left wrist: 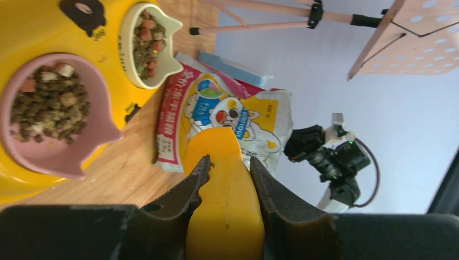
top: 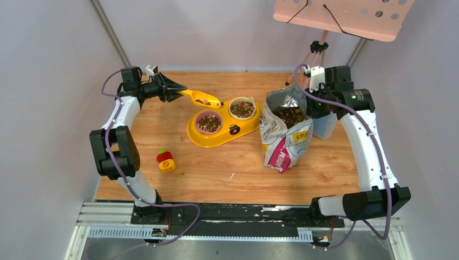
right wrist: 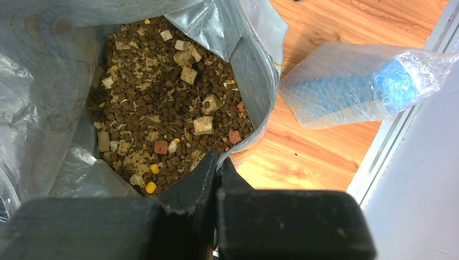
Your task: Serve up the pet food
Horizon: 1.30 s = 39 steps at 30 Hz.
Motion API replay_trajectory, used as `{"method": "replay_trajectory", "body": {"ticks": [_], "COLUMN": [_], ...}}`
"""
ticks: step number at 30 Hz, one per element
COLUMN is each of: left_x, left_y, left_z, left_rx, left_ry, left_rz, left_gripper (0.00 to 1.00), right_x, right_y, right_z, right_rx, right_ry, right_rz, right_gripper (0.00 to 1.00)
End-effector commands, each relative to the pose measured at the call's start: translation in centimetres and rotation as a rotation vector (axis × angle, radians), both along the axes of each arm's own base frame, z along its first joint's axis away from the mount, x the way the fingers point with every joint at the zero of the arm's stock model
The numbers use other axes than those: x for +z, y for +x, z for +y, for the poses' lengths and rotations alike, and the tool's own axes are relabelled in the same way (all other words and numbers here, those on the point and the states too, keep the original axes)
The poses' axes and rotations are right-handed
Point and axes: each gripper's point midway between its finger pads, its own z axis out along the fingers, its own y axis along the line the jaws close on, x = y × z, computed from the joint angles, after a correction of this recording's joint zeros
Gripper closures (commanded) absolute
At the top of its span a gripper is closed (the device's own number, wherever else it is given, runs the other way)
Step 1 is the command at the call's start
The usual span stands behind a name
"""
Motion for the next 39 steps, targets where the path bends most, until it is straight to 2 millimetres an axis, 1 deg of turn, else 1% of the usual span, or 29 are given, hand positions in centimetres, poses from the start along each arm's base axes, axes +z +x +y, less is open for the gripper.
{"method": "replay_trajectory", "body": {"ticks": [1,5,7,14,17,19,23,30,34,37,38,39], "left_x": [-0.9,-3.5,-4.2,-5.3,-6.3,-6.6,-6.3,-6.3,-6.0,-5.7,-5.7,-5.5], "left_y": [-0.3,0.4,0.5,1.2,1.5,1.8,2.2,2.4,2.3,2.2,2.3,2.3], "left_z": [1.5,3.1,3.6,4.8,6.2,7.0,7.5,7.0,5.6,3.9,3.8,3.1], "left_rx": [0.03,0.091,0.101,0.117,0.138,0.147,0.163,0.139,0.095,0.04,0.031,0.012], "left_ry": [0.119,0.241,0.286,0.402,0.521,0.582,0.616,0.639,0.67,0.699,0.727,0.74], "left_rz": [-0.083,-0.064,-0.067,-0.092,-0.096,-0.102,-0.117,-0.14,-0.175,-0.213,-0.229,-0.245], "left_gripper": [1.0,1.0,1.0,1.0,1.0,1.0,1.0,1.0,1.0,1.0,1.0,1.0], "right_x": [4.5,4.4,4.4,4.5,4.6,4.8,4.7,4.6,4.3,4.3,4.2,4.3], "right_y": [2.6,2.2,2.1,2.0,2.1,2.1,2.2,2.1,2.2,2.3,2.4,2.4], "right_z": [0.7,0.8,0.8,0.6,0.7,0.7,0.8,0.8,0.9,1.0,1.1,1.1], "right_rx": [0.013,0.007,0.006,-0.005,-0.004,-0.007,-0.008,-0.008,-0.008,-0.008,-0.009,-0.008], "right_ry": [0.045,0.06,0.06,0.06,0.064,0.065,0.073,0.072,0.077,0.086,0.088,0.09], "right_rz": [-0.204,-0.2,-0.2,-0.203,-0.206,-0.209,-0.206,-0.203,-0.193,-0.19,-0.188,-0.189], "right_gripper": [1.0,1.0,1.0,1.0,1.0,1.0,1.0,1.0,1.0,1.0,1.0,1.0]}}
